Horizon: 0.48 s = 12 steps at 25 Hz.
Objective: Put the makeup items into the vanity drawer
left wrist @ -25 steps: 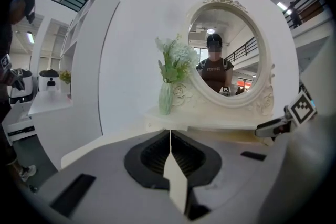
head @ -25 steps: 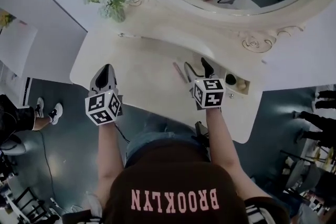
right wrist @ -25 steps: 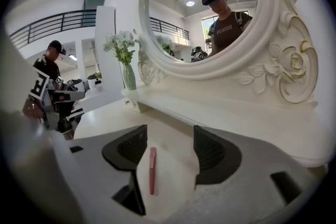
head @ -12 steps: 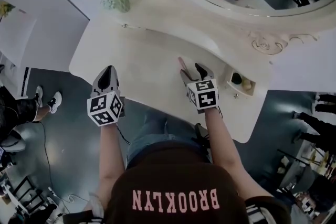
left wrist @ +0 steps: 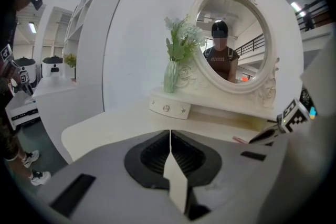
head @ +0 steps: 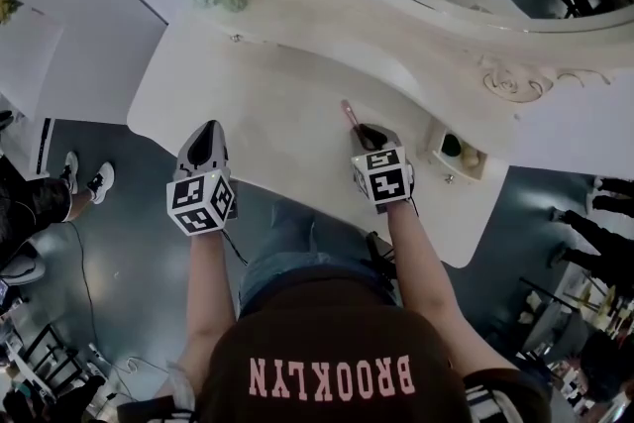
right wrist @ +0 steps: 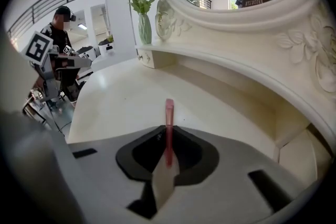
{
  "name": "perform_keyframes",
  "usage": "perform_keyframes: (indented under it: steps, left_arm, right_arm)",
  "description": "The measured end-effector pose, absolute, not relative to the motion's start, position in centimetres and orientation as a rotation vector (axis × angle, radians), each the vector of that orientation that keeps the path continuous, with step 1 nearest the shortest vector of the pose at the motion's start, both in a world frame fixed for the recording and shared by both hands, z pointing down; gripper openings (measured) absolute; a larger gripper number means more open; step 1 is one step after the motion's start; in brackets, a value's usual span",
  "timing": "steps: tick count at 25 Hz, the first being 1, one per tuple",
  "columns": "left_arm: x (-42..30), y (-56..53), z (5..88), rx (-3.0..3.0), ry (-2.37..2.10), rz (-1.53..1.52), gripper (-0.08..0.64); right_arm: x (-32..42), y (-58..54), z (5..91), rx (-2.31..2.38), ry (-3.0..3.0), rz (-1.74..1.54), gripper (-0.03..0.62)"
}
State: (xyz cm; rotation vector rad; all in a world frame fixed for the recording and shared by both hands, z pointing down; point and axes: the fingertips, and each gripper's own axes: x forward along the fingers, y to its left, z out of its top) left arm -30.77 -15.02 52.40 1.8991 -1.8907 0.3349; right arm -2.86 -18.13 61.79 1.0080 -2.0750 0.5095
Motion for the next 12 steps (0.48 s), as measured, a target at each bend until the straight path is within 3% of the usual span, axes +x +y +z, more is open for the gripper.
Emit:
perform_keyframes:
  steps: [12]
  left_arm:
    - [-29.6,-16.8,51.2,1.948,-1.878,0.309,0.006]
  right_arm:
    - [-2.1,-18.9,59.8,1.036,-2.089,0.487,0.032]
